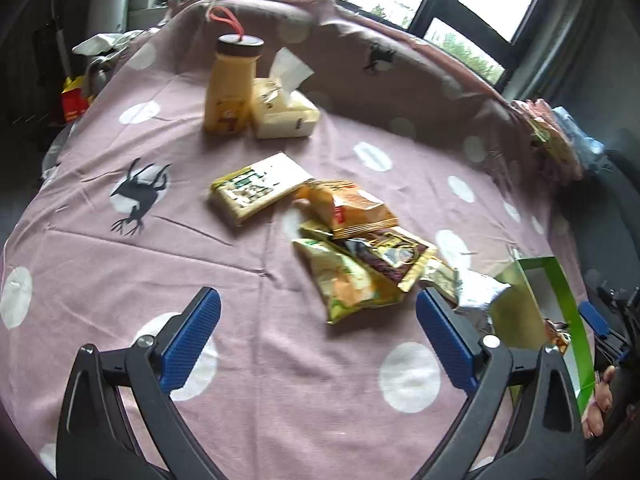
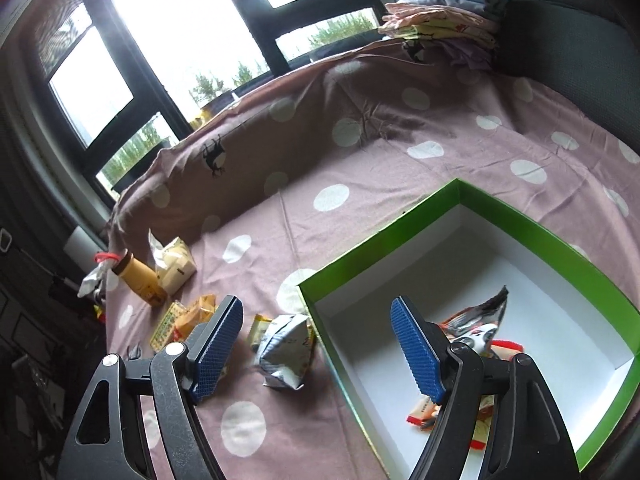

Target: Organize snacks

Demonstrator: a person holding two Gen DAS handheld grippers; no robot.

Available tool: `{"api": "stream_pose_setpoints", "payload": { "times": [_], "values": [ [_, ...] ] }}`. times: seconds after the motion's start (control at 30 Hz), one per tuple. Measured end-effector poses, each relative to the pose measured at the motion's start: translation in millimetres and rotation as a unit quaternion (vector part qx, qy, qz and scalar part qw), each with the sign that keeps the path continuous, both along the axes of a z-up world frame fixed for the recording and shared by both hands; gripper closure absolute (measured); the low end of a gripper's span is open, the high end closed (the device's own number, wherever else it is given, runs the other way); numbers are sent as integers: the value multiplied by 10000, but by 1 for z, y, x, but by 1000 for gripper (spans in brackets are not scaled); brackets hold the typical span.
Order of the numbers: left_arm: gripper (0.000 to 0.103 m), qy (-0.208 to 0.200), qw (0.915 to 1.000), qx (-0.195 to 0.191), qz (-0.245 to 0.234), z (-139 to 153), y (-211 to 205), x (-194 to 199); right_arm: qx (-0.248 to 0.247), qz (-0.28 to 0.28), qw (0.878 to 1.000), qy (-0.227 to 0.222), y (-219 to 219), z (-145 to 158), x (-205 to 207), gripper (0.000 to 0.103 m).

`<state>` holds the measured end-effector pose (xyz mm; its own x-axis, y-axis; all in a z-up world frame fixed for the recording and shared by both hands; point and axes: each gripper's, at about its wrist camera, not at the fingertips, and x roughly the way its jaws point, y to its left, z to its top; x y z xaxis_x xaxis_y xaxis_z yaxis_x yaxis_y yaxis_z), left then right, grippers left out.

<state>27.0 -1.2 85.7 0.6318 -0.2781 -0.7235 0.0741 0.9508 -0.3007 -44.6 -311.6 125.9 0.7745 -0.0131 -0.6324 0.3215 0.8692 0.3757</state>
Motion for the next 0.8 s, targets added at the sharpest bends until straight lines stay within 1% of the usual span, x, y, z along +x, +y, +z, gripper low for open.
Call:
{"api": "stream_pose_setpoints", "payload": {
  "times": [0.03, 0.1, 0.27, 0.33, 0.43, 0.57, 0.6, 0.7, 0.73, 0.77, 0.8],
  "values": [
    [5, -19, 10000, -67, 38, -2, 7, 2, -44, 106, 9999, 67, 9, -2, 5, 26],
    [5, 79, 9998, -127, 123, -7, 17, 4, -117, 343, 9991, 239, 28, -8, 16, 25],
    [5, 208, 9993, -224, 202, -12, 27, 6, 32, 733, 9921, 1018, 63, -39, 44, 25],
    [5, 295, 9989, -337, 156, -14, 28, 8, -10, 809, 9882, 1302, 71, -53, 53, 25],
    [5, 420, 9980, -446, 149, -17, 28, 10, -358, 730, 9835, 1618, 78, -68, 63, 26],
    [5, 366, 9982, -470, 16, -15, 25, 8, -831, 697, 9773, 1821, 90, -80, 74, 26],
    [5, 378, 9982, -470, -12, -15, 25, 8, -836, 696, 9757, 1902, 90, -84, 78, 26],
    [5, 418, 9981, -459, -13, -16, 25, 9, -616, 602, 9752, 2041, 83, -96, 87, 26],
    [5, 427, 9980, -472, 2, -16, 26, 9, -547, 544, 9759, 2042, 80, -98, 89, 29],
    [5, 438, 9979, -486, 9, -17, 26, 9, -525, 494, 9763, 2042, 78, -99, 91, 36],
    [5, 445, 9978, -499, 3, -17, 27, 9, -538, 449, 9763, 2049, 76, -100, 91, 41]
  ]
}}
